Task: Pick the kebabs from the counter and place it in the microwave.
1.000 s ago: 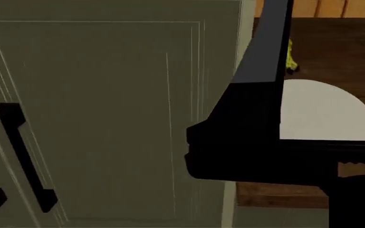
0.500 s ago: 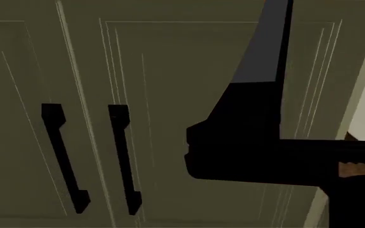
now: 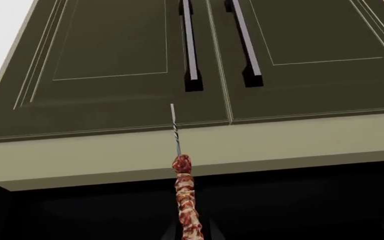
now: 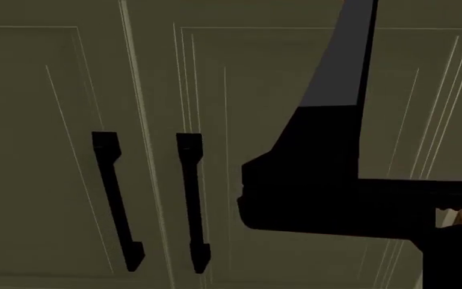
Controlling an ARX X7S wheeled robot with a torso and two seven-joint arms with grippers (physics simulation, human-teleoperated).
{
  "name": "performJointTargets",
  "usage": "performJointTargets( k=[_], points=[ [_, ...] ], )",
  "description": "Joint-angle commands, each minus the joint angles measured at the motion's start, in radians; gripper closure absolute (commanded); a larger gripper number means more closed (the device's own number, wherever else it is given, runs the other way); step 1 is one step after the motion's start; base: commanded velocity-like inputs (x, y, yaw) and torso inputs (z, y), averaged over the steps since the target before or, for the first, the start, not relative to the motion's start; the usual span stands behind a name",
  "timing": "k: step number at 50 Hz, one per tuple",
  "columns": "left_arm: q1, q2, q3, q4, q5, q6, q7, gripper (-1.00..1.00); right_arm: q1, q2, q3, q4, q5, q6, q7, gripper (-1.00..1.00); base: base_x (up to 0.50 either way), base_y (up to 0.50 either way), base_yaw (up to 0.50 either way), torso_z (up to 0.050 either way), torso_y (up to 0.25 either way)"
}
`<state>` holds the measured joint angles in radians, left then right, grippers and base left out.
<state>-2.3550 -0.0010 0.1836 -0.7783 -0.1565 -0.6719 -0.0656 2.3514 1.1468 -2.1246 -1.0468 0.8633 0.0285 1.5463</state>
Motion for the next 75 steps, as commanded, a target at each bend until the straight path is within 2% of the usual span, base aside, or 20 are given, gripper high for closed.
performJointTargets(
  k=[1,8,25,42,60,75],
  points=[
    [-0.001,0.001,-0.008,0.000,-0.001,0.000,-0.003,1.00,0.001,-0.001,0.007,0.000,0.012,0.007,-0.002,-1.00,0.00,0.00,0.00,0.000,0.000],
    [-0.001,0.001,-0.016,0.003,0.013,-0.043,0.011,1.00,0.002,-0.001,0.001,0.000,-0.001,0.001,0.001,-1.00,0.00,0.00,0.00,0.000,0.000],
    [-0.001,0.001,-0.024,0.030,0.042,-0.296,0.145,1.00,0.001,-0.008,0.020,0.000,0.017,0.008,-0.008,-1.00,0.00,0.00,0.00,0.000,0.000],
    [-0.001,0.001,-0.011,0.010,0.072,-0.402,0.181,1.00,0.000,-0.016,0.014,0.000,0.016,0.006,-0.002,-1.00,0.00,0.00,0.00,0.000,0.001],
    [-0.001,0.001,-0.001,-0.061,0.101,-0.476,0.198,1.00,-0.001,-0.019,0.009,0.000,0.015,0.004,0.000,-1.00,0.00,0.00,0.00,0.000,0.000],
    [-0.001,0.001,-0.072,-0.124,0.117,-0.517,0.122,1.00,0.001,-0.011,0.008,0.000,0.015,0.002,-0.006,-1.00,0.00,0.00,0.00,0.000,0.000]
  ],
)
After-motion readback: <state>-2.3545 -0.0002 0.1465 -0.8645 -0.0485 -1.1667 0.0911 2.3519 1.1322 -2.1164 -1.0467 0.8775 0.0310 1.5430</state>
